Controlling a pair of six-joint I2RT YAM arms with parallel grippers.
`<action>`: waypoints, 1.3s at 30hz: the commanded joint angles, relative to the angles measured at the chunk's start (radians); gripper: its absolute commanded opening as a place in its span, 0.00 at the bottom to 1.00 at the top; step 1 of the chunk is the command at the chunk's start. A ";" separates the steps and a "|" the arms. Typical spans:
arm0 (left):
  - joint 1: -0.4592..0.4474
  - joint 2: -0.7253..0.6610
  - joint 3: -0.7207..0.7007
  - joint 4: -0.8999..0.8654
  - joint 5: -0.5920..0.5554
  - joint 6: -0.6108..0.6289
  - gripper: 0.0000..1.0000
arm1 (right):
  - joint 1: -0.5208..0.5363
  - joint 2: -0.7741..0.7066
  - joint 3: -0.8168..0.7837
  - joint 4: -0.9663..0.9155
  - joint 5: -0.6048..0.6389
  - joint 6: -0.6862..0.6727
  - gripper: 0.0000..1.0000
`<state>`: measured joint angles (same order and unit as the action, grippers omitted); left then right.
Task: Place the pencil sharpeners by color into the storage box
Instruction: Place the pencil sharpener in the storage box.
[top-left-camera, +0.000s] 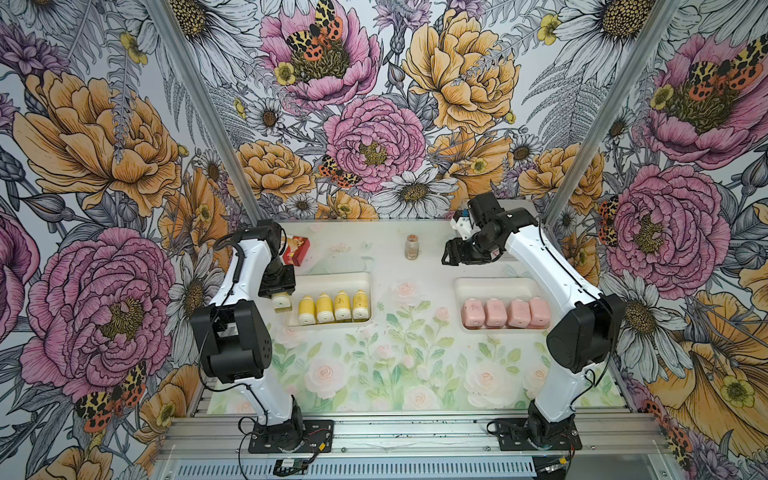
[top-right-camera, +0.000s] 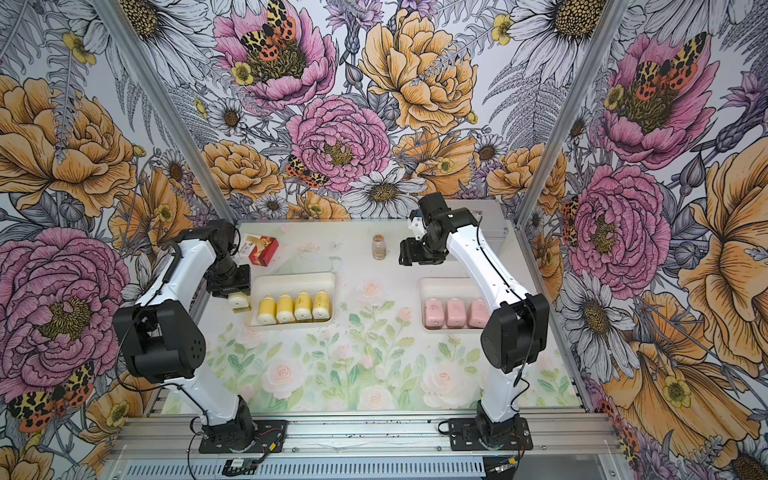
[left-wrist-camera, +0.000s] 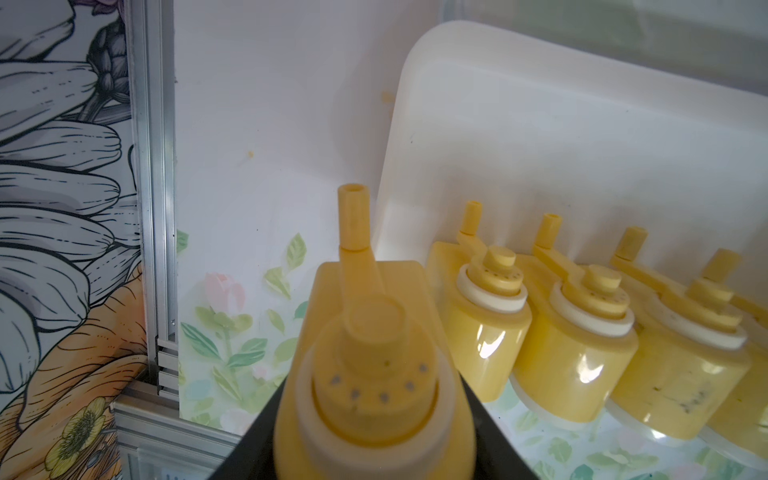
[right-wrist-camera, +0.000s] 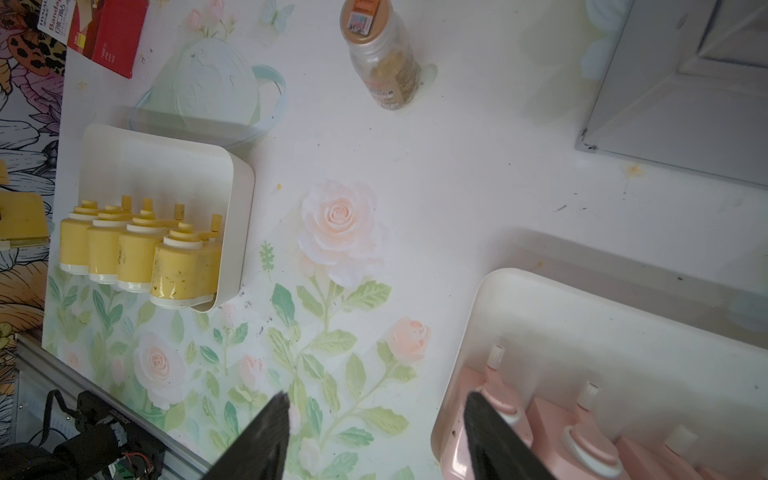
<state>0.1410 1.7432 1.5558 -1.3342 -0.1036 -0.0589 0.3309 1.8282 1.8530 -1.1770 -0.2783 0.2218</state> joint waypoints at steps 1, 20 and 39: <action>-0.001 0.019 0.000 0.040 0.031 0.021 0.39 | 0.008 0.018 0.035 -0.001 -0.014 -0.014 0.68; -0.053 0.000 -0.124 0.100 0.058 -0.015 0.39 | 0.010 0.019 0.025 0.002 -0.021 -0.012 0.68; -0.063 0.025 -0.164 0.146 0.073 -0.009 0.38 | 0.023 0.025 0.020 0.011 -0.021 -0.008 0.68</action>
<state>0.0872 1.7668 1.3983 -1.2259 -0.0692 -0.0639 0.3462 1.8313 1.8561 -1.1770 -0.2863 0.2184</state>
